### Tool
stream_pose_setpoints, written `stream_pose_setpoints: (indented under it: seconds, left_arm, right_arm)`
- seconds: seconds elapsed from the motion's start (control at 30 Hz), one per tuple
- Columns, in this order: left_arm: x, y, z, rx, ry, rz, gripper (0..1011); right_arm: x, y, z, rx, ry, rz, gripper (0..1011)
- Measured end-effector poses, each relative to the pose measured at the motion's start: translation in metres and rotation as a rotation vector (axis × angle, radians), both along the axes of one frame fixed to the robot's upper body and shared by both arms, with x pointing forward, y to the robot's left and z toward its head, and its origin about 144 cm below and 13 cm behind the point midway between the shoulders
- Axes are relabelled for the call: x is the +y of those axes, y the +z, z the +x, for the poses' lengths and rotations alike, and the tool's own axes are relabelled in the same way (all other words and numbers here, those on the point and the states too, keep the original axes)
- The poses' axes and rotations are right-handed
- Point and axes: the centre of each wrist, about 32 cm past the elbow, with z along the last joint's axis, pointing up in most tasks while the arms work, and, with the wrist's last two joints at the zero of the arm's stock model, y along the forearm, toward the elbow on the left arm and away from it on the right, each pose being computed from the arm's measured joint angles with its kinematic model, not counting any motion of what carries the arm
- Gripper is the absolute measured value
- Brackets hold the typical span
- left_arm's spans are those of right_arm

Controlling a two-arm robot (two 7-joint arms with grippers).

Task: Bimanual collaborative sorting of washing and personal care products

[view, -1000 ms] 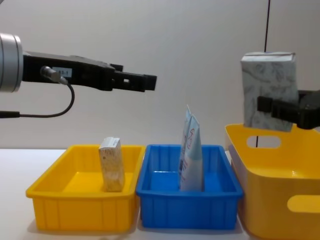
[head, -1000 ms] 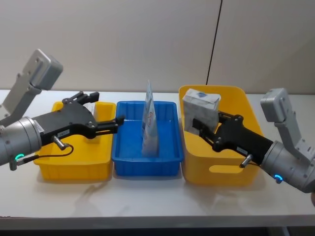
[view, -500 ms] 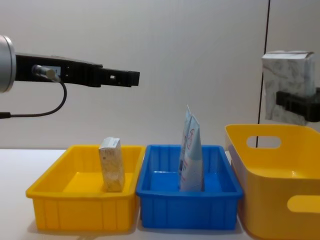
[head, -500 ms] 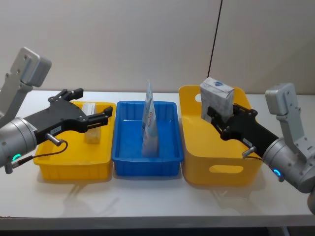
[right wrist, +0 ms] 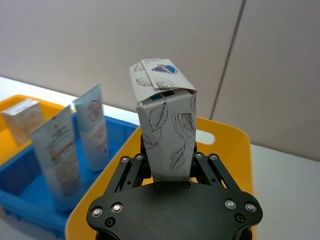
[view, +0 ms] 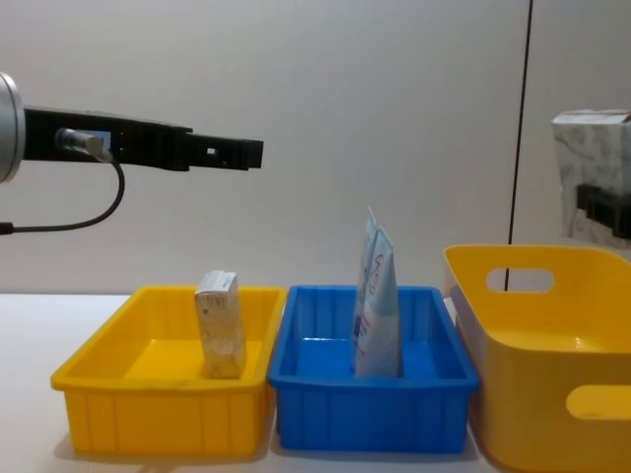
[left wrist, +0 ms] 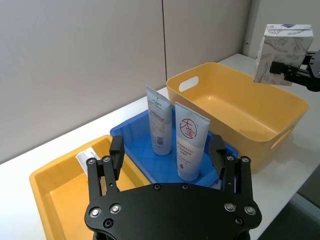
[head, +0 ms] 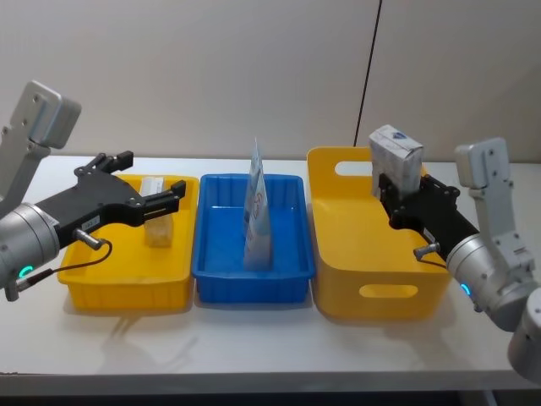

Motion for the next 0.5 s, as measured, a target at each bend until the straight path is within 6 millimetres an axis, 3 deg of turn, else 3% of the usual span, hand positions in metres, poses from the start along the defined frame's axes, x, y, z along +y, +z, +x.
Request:
stream_pose_setpoints:
  seconds: [0.5]
  left_arm:
    - [0.0, 0.0, -0.001, 0.001, 0.015, -0.002, 1001]
  right_arm:
    - [0.032, -0.007, 0.006, 0.083, -0.243, -0.003, 347]
